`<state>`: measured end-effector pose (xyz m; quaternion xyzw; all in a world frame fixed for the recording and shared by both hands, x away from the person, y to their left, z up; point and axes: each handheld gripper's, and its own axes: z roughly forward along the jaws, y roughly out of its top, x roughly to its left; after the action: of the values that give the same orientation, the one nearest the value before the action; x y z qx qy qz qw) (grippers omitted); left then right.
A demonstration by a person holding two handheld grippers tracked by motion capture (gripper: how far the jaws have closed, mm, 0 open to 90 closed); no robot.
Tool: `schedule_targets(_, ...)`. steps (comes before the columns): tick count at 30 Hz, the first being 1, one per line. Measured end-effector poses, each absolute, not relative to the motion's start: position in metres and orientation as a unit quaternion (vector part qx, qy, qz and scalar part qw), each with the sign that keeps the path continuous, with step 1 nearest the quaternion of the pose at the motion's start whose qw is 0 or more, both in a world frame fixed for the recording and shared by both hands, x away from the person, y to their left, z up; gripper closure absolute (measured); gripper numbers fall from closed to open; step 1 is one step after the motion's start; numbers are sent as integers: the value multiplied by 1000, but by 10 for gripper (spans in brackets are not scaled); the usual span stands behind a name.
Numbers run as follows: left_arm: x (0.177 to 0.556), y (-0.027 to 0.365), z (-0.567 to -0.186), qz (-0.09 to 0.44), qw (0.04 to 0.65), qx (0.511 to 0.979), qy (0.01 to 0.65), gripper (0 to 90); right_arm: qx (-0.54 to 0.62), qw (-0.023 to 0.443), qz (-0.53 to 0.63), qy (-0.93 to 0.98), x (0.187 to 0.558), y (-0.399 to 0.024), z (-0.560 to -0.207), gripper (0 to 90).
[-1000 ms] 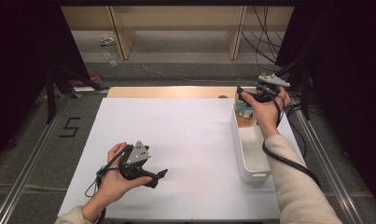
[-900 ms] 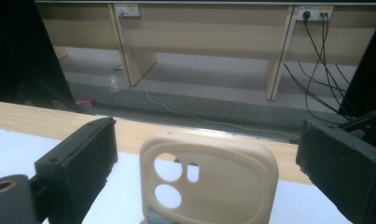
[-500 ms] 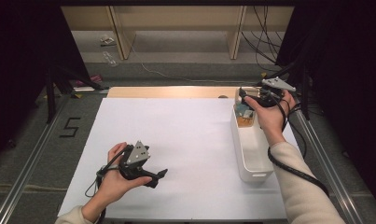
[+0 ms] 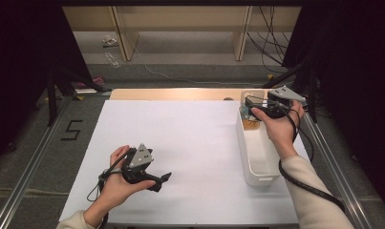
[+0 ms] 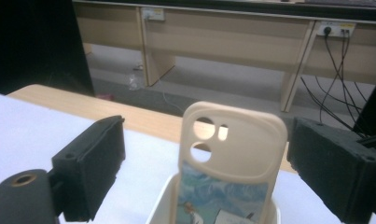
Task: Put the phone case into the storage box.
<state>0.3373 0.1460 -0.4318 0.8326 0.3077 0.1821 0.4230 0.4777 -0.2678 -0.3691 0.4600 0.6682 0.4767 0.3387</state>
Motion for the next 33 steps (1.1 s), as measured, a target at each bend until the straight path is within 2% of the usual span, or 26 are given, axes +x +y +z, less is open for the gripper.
schedule_targets(33,338,146,-431,180,426,831,310,0,395,278,511,711,411,-269,-379,178)
